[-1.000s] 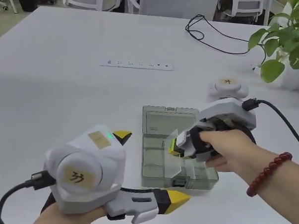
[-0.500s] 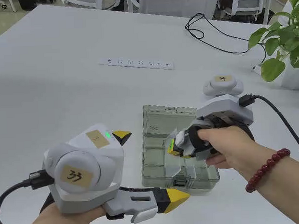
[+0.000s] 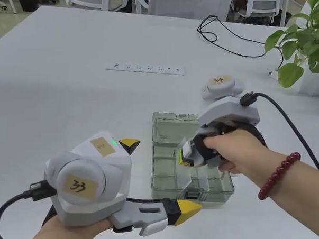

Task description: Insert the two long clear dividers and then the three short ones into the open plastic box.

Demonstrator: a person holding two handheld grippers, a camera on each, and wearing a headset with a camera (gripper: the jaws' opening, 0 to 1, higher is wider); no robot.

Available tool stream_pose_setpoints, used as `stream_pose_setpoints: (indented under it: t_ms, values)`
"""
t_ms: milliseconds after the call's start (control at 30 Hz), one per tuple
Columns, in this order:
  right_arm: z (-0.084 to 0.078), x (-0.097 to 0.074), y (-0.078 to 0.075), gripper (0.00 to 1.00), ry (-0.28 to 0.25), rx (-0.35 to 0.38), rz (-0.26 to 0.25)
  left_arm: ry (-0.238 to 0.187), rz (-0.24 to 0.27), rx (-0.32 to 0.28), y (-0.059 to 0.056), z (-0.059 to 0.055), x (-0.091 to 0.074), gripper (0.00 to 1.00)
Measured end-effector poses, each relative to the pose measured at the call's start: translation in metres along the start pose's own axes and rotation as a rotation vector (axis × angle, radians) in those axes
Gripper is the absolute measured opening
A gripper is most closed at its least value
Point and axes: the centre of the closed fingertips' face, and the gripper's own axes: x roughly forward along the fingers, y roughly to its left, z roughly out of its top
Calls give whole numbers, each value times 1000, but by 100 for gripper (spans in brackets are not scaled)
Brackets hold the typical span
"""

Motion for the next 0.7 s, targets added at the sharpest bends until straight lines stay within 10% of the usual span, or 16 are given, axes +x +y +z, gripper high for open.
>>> stream_pose_setpoints:
  t_ms: [700]
  values:
    - [0, 10, 2, 7, 14, -167, -115, -7, 15, 3, 2, 2, -3, 96]
